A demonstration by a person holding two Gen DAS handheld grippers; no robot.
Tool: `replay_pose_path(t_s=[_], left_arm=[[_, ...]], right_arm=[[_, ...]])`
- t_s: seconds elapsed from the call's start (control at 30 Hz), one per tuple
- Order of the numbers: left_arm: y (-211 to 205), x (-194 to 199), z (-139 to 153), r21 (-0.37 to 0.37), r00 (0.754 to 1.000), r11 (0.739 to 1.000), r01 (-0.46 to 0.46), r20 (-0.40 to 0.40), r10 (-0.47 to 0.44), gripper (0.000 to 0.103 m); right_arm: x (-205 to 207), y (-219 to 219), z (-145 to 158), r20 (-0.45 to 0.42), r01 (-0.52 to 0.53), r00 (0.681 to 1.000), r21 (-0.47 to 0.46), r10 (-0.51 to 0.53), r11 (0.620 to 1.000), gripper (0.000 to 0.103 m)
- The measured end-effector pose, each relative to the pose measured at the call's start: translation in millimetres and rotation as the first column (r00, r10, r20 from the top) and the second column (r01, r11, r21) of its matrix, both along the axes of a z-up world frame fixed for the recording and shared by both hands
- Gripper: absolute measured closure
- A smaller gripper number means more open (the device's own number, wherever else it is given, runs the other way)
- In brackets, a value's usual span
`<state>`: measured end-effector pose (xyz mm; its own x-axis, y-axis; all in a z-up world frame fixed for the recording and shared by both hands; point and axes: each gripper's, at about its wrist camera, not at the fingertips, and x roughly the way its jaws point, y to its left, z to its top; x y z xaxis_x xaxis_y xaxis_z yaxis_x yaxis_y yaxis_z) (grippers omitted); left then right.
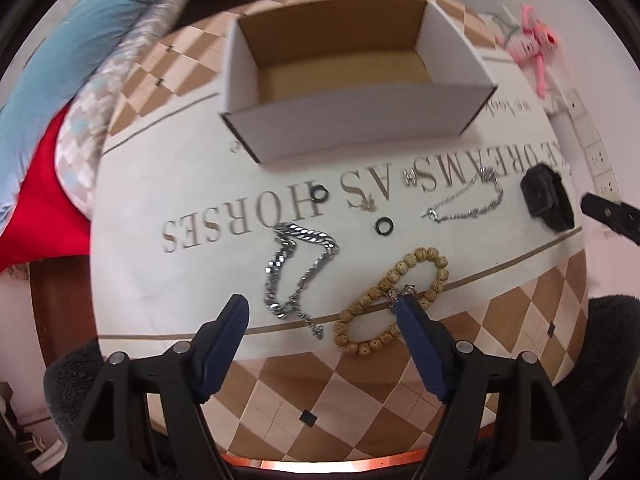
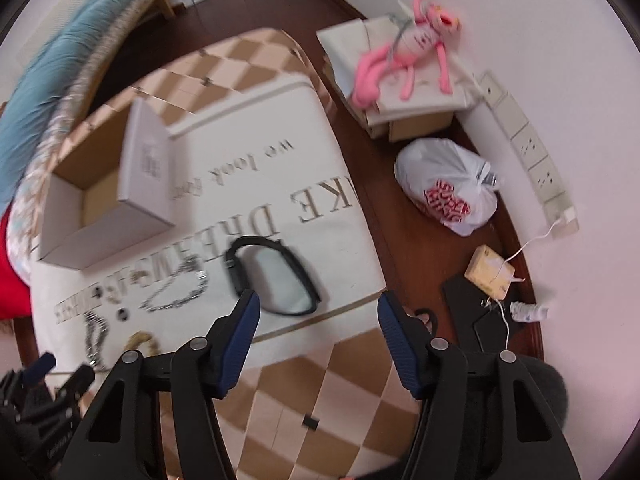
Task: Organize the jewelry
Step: 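Grasp the wooden bead bracelet with the left tool while the right tool grasps the black watch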
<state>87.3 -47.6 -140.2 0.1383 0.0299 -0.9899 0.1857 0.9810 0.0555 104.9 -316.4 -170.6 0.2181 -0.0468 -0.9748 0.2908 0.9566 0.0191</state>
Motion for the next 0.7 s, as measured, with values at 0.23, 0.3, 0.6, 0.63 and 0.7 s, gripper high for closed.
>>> replay_pose_path(t_s=[0.23,0.3,0.6,0.63,0.7], left_arm=[[-8.1,7.0,-30.2,-0.004,0.997,0.999,0.054,-0.063,-0.054,0.029],[-11.1,8.4,-35.9,-0.003,0.996,0.998,0.069,-0.065,-0.069,0.029],[-37.1,10.5,-51.4,-0.049,0.983,0.983,0.174,-0.054,-0.177,0.082],[-42.2,9.7,-52.2,-0.048,0.980,0.981,0.188,-0.052,-0.190,0.086],[-48.4,7.7,-56.4,-0.046,0.980,0.981,0.190,-0.048,-0.192,0.086]], right_arm=[[12.7,-1.3,-42.1,-0.055,-0.005,0.998,0.062,0.008,0.998,0.057],[12.6,9.1,-41.8,-0.026,-0.057,0.998,0.033,0.058,0.998,0.072],[-17.2,42.2,-45.2,-0.011,-0.155,0.988,0.037,0.156,0.987,0.096],[-20.8,42.7,-43.2,-0.012,-0.152,0.988,0.043,0.152,0.988,0.096],[-30.2,44.1,-40.1,-0.009,-0.141,0.990,0.058,0.142,0.988,0.096]])
